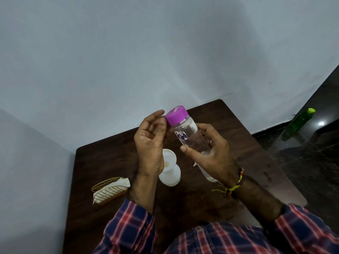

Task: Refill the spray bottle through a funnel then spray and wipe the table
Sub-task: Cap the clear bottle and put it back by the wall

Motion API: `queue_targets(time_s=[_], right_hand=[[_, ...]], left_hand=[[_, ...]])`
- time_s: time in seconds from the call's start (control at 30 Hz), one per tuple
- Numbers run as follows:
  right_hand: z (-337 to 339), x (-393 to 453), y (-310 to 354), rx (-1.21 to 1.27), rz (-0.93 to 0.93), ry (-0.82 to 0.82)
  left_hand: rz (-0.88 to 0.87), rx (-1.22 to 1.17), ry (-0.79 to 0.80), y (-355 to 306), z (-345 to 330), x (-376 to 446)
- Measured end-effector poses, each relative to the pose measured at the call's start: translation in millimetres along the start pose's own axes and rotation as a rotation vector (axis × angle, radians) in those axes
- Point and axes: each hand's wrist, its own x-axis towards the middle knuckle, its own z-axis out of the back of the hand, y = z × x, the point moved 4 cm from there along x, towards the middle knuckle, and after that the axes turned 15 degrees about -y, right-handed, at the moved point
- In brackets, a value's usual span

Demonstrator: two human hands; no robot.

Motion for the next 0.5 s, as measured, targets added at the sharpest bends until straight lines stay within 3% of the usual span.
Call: queue_targets(time_s=[0.27,0.5], right_hand=[[-7,-2,-1,0.007,0.005,0.057],[-4,0,-2,-0.02,0.011,0.023]], left_hand=[[0.04,0.05,0.041,-5,-12,-4],[0.022,-0.014,-0.059,5,1,-4]])
